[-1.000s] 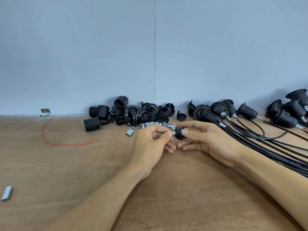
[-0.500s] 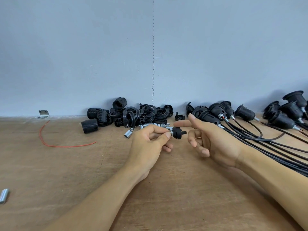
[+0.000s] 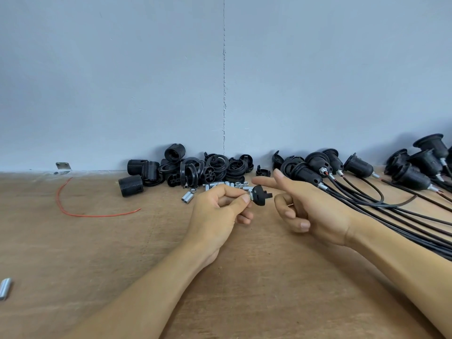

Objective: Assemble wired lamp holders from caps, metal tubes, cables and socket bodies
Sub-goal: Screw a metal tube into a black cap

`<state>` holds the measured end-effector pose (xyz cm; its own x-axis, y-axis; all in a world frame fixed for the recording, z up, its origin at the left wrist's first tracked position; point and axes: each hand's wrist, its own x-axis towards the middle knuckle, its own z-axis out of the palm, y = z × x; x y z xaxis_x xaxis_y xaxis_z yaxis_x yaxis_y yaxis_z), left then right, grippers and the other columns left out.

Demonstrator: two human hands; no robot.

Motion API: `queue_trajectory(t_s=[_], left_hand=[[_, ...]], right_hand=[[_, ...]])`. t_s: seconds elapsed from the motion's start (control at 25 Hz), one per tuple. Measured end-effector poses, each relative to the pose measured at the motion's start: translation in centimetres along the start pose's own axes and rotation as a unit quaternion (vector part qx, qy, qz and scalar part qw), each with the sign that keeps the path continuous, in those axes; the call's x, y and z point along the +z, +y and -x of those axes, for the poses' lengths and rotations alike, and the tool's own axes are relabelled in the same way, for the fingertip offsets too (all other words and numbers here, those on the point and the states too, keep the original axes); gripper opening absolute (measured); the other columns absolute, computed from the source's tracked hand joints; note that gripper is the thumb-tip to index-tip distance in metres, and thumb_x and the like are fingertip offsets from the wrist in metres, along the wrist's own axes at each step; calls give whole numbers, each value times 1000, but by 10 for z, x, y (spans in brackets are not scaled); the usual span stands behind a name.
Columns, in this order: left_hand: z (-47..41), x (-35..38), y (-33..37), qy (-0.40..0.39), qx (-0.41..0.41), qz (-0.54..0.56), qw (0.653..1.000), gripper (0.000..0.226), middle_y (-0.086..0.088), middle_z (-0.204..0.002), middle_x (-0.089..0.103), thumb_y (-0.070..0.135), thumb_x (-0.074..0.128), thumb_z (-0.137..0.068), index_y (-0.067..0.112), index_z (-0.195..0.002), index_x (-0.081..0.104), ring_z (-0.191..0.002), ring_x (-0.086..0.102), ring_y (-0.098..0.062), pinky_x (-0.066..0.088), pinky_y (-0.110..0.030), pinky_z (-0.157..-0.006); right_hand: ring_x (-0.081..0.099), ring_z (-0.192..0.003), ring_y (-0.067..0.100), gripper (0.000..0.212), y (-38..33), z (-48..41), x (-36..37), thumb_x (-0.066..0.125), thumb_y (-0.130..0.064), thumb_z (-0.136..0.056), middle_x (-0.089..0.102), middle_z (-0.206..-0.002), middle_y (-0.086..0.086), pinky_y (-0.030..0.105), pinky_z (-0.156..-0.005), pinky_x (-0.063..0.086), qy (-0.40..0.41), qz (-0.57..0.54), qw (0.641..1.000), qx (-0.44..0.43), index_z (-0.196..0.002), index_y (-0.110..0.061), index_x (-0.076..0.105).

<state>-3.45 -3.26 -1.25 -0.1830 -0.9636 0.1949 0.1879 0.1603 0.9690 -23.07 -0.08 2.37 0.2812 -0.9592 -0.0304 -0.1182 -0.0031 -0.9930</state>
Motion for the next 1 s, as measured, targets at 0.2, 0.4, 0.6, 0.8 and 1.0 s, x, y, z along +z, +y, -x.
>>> queue_trajectory(t_s=[0.2,0.4,0.6,0.8,1.0], left_hand=[[-1,-1,0,6,-1,19,1000,6,-11,-75,74,-1,69,-93,3,-90,72,-61,69,-18,55,-24,-58],[-2,-1,-1,6,-9,13,1000,7,-11,-72,73,-2,69,-93,3,-89,71,-58,67,-17,55,-24,-55],[-1,-1,0,-13,-16,1,1000,8,-10,-70,72,1,69,-93,5,-87,73,-57,66,-17,54,-24,-53],[-1,-1,3,-23,-16,26,999,7,-9,-71,72,3,66,-95,2,-89,70,-53,62,-15,51,-23,-49],[-4,-1,2,4,-21,17,1000,4,-7,-69,72,4,68,-95,1,-92,70,-50,57,-15,47,-23,-46]], right_hand=[[20,-38,10,91,1,2,-1,58,-75,-82,28,-53,2,21,-40,20,2,79,997,27,-100,14,62],[24,-40,9,49,-2,1,7,60,-65,-88,34,-58,-2,21,-41,23,-40,0,999,-19,-125,-34,68],[20,-43,10,43,2,0,11,61,-62,-85,30,-57,-3,20,-41,19,13,55,998,-20,-124,-44,66],[18,-43,9,32,1,-1,12,73,-47,-86,38,-51,-13,18,-39,17,-33,117,992,-35,-109,-24,74],[19,-43,12,40,1,2,13,68,-55,-86,25,-49,-5,21,-44,20,-42,63,996,-46,-113,-27,75]])
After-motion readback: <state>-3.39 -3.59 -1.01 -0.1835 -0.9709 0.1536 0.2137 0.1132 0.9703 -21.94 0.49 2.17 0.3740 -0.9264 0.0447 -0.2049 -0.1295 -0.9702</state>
